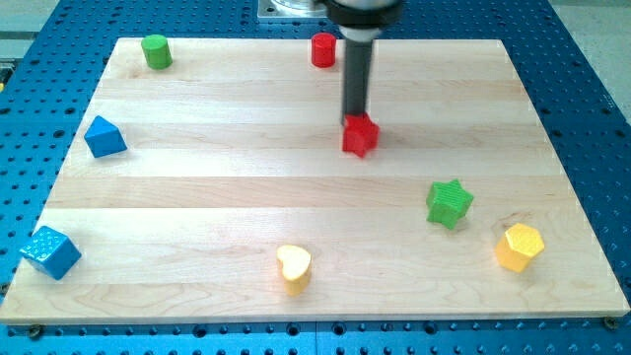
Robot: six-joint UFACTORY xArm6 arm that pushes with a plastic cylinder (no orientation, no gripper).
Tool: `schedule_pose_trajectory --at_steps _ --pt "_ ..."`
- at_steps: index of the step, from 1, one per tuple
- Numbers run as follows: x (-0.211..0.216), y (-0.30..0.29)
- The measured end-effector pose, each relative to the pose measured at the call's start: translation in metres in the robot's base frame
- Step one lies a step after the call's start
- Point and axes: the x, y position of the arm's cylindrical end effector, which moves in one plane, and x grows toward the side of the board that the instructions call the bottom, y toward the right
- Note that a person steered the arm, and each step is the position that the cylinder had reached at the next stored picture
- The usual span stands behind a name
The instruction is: Move the stars diagonally to the hexagon
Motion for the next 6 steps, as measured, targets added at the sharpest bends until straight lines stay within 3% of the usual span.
schedule_pose_trajectory --at_steps 1,2,3,5,6 --pt "0.007 0.021" --pt "-0.004 -0.048" --pt "0.010 -0.051" --pt "0.031 0.012" --pt "0.020 0.024"
